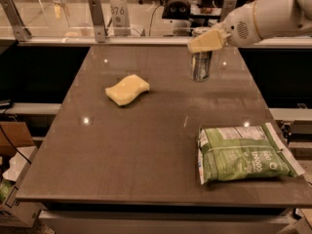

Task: Move redbull can near green jalapeno chip bag

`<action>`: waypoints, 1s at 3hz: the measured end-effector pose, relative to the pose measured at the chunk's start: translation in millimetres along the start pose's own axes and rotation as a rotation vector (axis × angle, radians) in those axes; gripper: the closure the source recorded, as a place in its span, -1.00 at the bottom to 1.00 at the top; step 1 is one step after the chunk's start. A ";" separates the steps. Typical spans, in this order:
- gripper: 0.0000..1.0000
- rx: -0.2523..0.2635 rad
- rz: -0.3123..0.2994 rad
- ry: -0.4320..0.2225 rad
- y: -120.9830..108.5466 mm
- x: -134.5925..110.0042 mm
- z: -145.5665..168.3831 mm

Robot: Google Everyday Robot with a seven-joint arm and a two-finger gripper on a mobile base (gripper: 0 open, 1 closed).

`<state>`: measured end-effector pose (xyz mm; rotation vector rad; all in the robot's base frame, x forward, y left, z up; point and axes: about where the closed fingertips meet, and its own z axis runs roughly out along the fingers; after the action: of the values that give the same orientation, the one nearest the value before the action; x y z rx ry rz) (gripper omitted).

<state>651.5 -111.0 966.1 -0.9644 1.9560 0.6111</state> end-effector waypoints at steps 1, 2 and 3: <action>1.00 0.000 0.002 -0.019 21.5 26.0 -29.7; 1.00 0.013 0.004 -0.040 36.8 49.3 -51.2; 1.00 0.026 -0.002 -0.061 44.3 68.8 -61.8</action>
Offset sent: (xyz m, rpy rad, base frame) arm -0.1091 -0.0605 -0.0247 0.0443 -0.0466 -0.0446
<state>562.7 -156.2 942.0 -0.9214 1.9046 0.6051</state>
